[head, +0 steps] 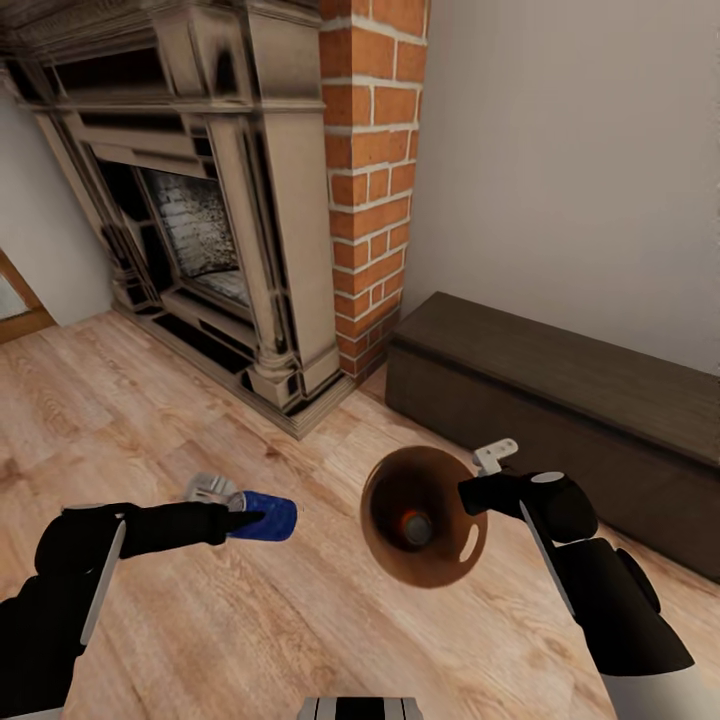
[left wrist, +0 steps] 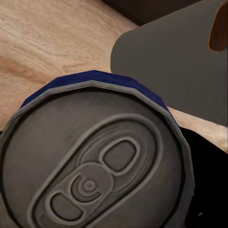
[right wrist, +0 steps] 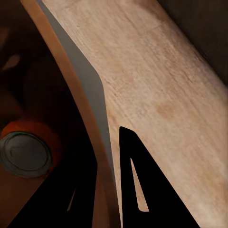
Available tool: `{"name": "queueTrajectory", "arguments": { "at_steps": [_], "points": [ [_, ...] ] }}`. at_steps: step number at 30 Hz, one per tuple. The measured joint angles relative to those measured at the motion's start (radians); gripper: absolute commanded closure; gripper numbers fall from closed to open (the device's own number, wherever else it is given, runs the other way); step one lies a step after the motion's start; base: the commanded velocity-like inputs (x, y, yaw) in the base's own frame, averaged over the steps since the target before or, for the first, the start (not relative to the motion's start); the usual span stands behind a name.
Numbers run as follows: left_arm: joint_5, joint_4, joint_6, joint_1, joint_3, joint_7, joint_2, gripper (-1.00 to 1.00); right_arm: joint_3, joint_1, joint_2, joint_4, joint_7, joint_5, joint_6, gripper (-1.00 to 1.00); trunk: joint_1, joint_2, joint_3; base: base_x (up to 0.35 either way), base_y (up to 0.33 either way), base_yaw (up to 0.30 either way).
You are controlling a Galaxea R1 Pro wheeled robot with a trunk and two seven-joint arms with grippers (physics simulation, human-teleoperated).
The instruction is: Put the three can of soda from the living room inside the tash can in the kitchen.
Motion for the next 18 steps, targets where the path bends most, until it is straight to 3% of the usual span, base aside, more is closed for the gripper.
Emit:
{"name": "queueTrajectory", "arguments": {
  "at_steps": [5, 13, 15, 18],
  "points": [
    [-0.001, -0.001, 0.0, -0.001, 0.0, -0.135, -0.001, 1.0, 0.004, 0.0, 0.0, 0.007, 0.001, 0.003, 0.0, 1.0, -0.002, 0.001, 0.019, 0.0, 0.0, 0.0],
    [-0.001, -0.001, 0.0, -0.009, 0.0, -0.46, -0.002, 1.0, 0.009, 0.0, 0.001, 0.019, 0.001, 0.001, 0.0, 1.0, -0.006, 0.003, 0.05, 0.0, 0.0, 0.0],
    [-0.002, 0.0, 0.0, -0.01, 0.001, -0.506, -0.003, 1.0, 0.017, 0.0, 0.0, 0.023, 0.0, 0.006, 0.0, 1.0, -0.007, 0.004, 0.058, 0.0, 0.0, 0.0],
    [0.017, 0.0, 0.0, -0.014, 0.001, -0.51, -0.012, 1.0, 0.04, 0.0, 0.002, 0.037, -0.001, 0.001, 0.0, 1.0, -0.008, 0.004, 0.07, 0.0, 0.0, 0.0]
  ]
}}
